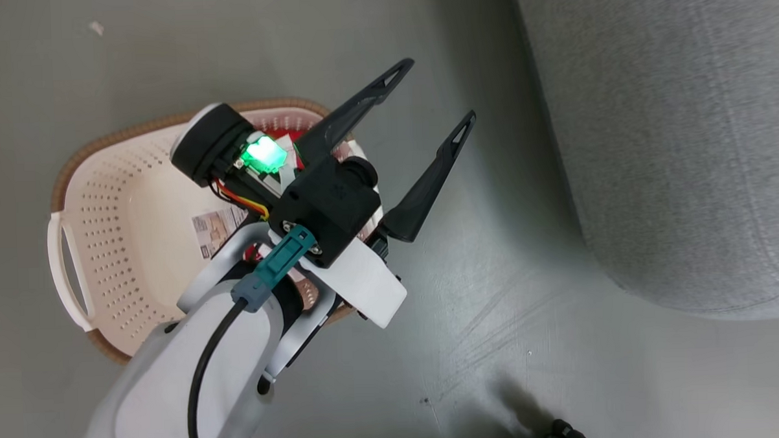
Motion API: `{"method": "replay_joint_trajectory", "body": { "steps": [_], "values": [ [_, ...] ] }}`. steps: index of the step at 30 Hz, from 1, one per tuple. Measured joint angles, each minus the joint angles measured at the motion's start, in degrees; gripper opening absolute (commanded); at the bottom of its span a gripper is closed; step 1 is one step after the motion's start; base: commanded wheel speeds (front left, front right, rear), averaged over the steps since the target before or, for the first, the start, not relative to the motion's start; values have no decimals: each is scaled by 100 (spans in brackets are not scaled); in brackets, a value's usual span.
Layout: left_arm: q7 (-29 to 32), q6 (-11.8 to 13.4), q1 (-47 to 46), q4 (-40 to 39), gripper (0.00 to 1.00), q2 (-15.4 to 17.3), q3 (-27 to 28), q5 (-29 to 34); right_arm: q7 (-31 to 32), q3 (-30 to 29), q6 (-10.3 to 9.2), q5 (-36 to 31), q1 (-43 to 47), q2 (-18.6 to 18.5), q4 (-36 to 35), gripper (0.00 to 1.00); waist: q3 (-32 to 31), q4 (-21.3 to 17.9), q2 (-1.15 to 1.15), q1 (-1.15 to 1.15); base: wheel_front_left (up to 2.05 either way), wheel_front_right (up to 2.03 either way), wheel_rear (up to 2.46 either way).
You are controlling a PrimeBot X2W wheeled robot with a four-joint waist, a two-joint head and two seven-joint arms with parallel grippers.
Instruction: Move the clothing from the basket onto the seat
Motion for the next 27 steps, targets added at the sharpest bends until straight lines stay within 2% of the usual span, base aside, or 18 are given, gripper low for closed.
{"method": "replay_joint_trajectory", "body": {
  "steps": [6, 11, 13, 15, 16, 17, 27],
  "values": [
    [51, -9, -197, -100, 100, 24, -1, 92, -4, -170, 0, -265, 157, 1, 563, 0, 329, 97, 0, 0, 0, 0, 0],
    [68, -55, -412, -145, 100, 48, -2, 144, -3, -561, 0, -308, 280, 56, 945, 1, 573, 157, 0, 0, 0, 0, 0],
    [67, -62, -499, -166, 100, 48, -14, 144, -4, -728, 0, -303, 269, 87, 1023, 31, 659, 174, 0, 0, 0, 0, 0],
    [66, -102, -573, -177, 100, 47, -31, 144, -7, -849, 0, -303, 268, 115, 1068, 50, 738, 188, 0, 0, 0, 0, 0],
    [64, -103, -616, -179, 100, 40, -45, 145, -9, -907, 0, -305, 268, 119, 1078, 97, 776, 196, 0, 0, 0, 0, 0],
    [22, -109, -643, -166, 100, 43, -42, 147, -29, -983, 0, -324, 266, 138, 1101, 100, 805, 206, 0, 0, 0, 0, 0],
    [-323, -102, -698, -58, 100, 175, 227, 194, -115, -1462, 0, -493, 654, 545, 1111, 100, 716, 212, 0, 0, 0, 0, 0]
  ]
}}
